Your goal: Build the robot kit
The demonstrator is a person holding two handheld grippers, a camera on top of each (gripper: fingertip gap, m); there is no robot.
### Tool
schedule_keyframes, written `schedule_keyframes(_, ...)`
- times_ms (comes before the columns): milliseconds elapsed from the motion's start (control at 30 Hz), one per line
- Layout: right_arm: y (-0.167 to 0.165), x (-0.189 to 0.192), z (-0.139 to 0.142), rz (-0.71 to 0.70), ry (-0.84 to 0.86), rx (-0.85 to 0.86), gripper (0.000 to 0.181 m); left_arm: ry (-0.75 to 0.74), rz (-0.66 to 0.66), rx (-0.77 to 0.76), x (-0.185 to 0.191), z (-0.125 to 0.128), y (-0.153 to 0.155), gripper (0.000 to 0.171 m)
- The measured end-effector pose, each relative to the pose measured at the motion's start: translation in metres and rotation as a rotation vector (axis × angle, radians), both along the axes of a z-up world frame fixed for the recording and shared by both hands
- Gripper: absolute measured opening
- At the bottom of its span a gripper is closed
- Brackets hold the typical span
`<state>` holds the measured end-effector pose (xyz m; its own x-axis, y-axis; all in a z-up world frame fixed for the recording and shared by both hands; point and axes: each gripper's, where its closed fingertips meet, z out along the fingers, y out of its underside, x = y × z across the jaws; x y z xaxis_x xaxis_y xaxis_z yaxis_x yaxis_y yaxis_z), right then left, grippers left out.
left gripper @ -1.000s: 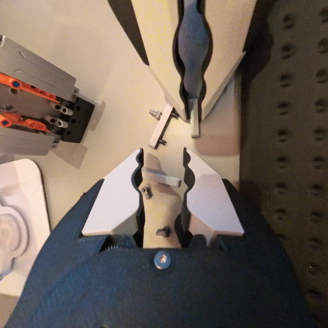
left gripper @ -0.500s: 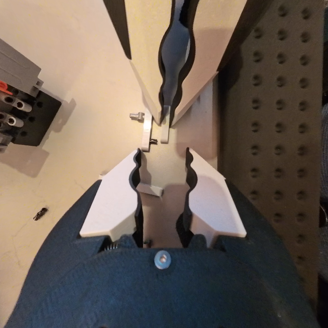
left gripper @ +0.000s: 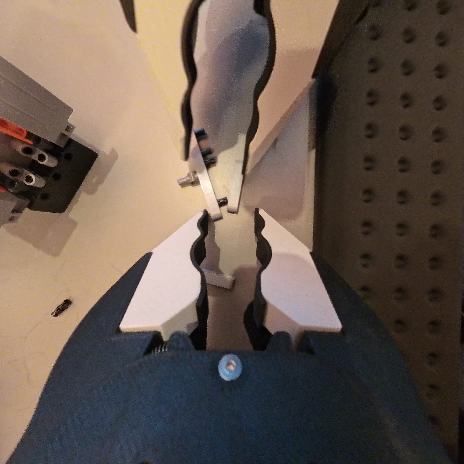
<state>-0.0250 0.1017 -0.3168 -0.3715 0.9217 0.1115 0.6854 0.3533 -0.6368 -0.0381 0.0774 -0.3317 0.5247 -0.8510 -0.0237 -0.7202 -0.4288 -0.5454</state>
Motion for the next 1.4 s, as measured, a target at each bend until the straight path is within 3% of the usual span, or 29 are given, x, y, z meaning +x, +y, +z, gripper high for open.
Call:
schedule_keyframes(133, 0.002, 0.001, -0.006, 0.021, -0.041, -0.037, 0.054, 0.001, 0.0, 0.001, 0.001, 0.0, 0.002, 0.033)
schedule_keyframes(467, -0.01, 0.003, -0.013, 0.05, -0.071, -0.055, 0.022, -0.007, -0.003, 0.008, 0.004, 0.0, 0.003, 0.021)
schedule_keyframes(1400, -0.014, 0.006, -0.013, 0.158, -0.05, -0.116, 0.021, -0.013, 0.013, 0.016, 0.008, 0.0, -0.002, 0.02)
